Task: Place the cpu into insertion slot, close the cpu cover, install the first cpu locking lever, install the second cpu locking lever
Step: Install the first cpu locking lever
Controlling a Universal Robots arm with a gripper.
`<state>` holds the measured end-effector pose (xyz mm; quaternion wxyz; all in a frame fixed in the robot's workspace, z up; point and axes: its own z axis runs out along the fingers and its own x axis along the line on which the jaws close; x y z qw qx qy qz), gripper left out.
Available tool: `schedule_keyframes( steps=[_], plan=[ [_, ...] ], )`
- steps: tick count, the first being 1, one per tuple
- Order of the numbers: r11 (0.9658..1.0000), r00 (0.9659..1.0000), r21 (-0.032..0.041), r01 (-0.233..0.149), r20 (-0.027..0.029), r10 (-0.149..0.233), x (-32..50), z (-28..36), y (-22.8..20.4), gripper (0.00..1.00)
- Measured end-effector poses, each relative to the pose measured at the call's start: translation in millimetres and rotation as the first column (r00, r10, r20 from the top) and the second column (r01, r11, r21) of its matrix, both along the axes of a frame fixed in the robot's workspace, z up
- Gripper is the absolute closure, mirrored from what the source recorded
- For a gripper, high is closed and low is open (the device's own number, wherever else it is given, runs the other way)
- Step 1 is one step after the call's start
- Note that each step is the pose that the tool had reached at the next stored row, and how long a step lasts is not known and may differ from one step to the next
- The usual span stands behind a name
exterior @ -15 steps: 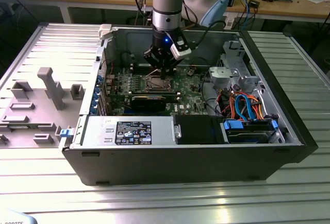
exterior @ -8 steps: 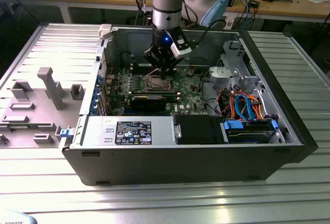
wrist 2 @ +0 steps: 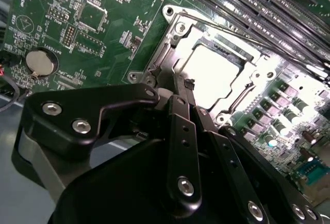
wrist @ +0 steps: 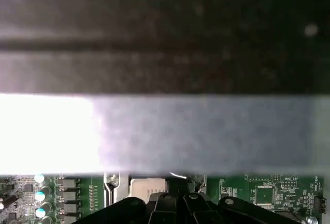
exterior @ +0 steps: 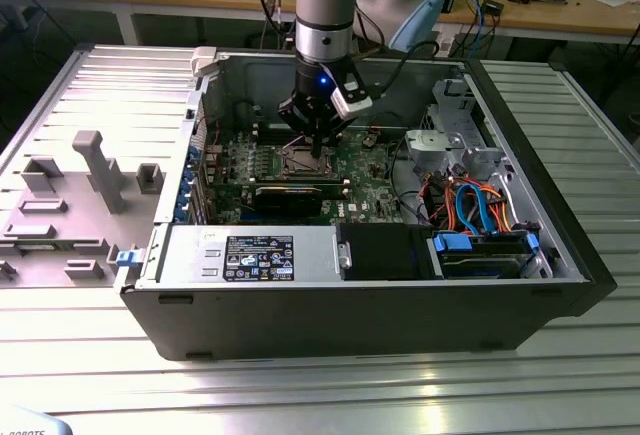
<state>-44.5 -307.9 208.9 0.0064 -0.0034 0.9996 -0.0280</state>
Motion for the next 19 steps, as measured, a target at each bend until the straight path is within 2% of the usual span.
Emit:
schedule_keyframes(
  steps=[3,5,8,19],
  plan=[
    [1.0000,1.0000,0.0023,0.000,0.0017,0.000,-4.2,4.2,0.0,0.89],
    [1.0000,1.0000,0.0029,0.000,0.0066,0.000,-11.7,8.4,0.0,0.89],
    [1.0000,1.0000,0.0030,0.000,0.0085,0.000,-16.1,9.4,0.0,0.89],
    [1.0000,1.0000,0.0029,0.000,0.0085,0.000,-17.3,9.4,-0.7,0.89]
  ],
)
